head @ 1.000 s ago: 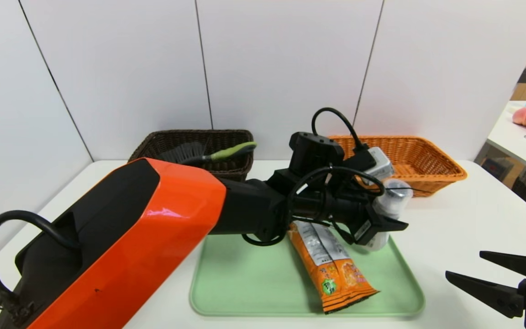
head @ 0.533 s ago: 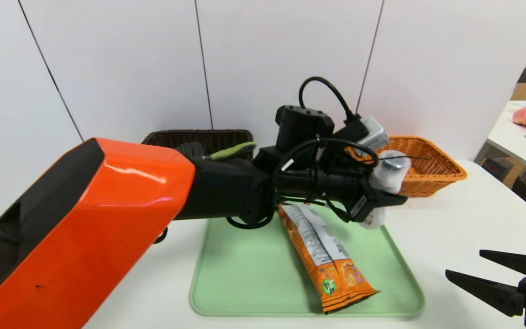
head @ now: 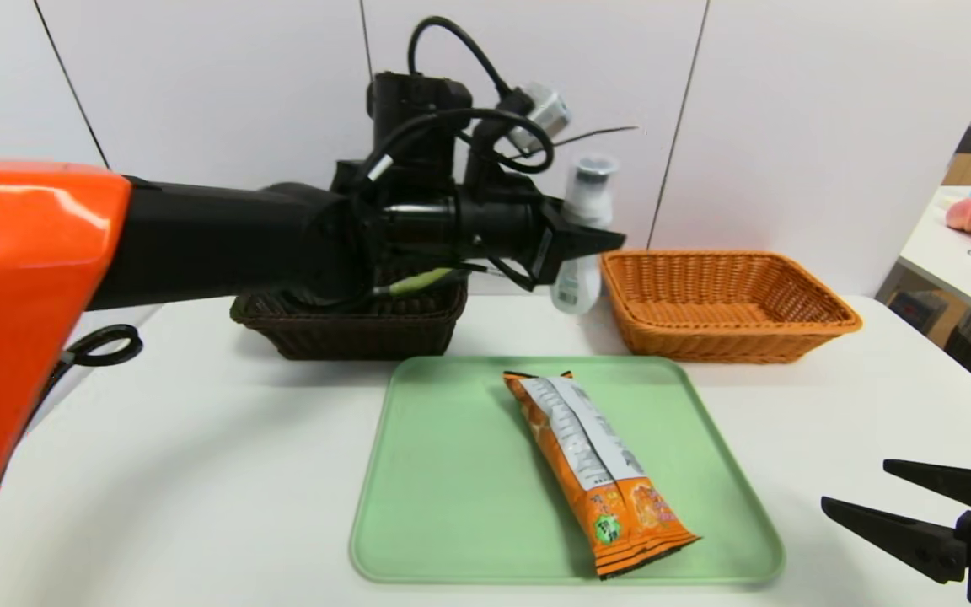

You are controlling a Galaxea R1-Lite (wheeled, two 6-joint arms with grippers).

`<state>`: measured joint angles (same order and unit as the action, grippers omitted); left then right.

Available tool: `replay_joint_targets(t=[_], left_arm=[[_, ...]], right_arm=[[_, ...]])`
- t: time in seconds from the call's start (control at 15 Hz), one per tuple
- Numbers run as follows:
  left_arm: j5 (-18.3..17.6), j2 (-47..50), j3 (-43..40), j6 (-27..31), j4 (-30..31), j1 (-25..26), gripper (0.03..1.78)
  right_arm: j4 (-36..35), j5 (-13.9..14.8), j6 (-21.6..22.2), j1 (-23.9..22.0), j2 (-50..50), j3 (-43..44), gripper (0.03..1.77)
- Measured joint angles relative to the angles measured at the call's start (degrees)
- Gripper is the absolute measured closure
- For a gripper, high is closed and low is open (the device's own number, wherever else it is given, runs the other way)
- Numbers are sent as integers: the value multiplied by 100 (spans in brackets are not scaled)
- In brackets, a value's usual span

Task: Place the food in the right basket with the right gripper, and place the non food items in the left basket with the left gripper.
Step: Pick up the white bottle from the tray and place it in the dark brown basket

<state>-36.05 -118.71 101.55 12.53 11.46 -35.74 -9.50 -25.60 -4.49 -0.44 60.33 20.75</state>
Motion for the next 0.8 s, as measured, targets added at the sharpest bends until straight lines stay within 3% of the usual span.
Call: replay_joint_targets(t=[0.53,0.8], left_arm=[[6,308,433,-71,-998,1792,110],[-28,363,322,-66,-1335,2182,110]], right_arm=[[0,6,6,46,35,-9,10],[0,9,5,46,57,6,10]])
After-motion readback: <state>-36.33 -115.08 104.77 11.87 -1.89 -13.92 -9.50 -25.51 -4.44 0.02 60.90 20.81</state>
